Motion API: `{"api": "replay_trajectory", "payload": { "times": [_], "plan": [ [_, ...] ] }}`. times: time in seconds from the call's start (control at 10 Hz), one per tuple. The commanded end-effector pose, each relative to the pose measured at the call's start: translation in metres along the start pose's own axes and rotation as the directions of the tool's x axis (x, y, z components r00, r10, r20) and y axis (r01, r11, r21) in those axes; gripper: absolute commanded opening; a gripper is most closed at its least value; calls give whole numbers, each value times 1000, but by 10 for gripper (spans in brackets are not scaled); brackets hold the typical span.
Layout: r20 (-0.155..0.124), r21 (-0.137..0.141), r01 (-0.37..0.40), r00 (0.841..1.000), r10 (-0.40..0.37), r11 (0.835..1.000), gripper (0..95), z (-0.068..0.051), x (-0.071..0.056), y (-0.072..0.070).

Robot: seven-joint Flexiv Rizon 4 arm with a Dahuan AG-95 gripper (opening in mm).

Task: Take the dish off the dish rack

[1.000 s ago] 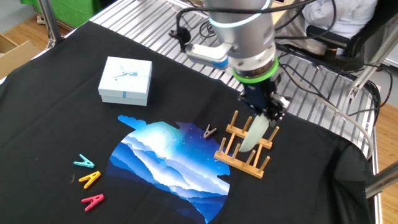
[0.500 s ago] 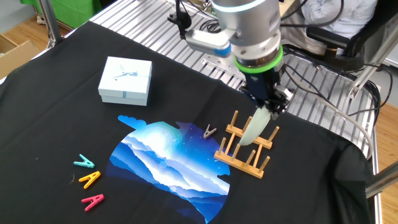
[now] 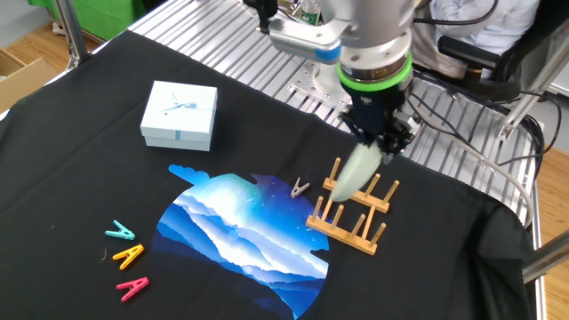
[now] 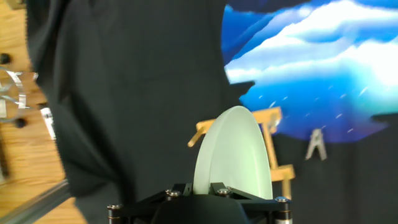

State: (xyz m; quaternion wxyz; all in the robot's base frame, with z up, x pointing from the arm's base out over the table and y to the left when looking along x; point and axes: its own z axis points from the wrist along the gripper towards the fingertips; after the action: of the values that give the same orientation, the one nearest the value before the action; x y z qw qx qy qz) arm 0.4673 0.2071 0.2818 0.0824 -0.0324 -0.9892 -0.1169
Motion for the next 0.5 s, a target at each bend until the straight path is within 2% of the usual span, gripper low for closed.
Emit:
{"api": "replay_trajectory", "payload": {
  "times": [0.1, 0.2, 0.4, 0.5],
  "plan": [
    [42, 69, 47, 998, -50, 997, 0, -7, -13, -17],
    [65, 97, 65, 995, -72, 993, 0, -5, -17, -26],
    [88, 131, 93, 991, -105, 987, 0, 0, -25, -38],
    [92, 135, 101, 989, -114, 986, 0, 3, -29, -44]
  ]
}}
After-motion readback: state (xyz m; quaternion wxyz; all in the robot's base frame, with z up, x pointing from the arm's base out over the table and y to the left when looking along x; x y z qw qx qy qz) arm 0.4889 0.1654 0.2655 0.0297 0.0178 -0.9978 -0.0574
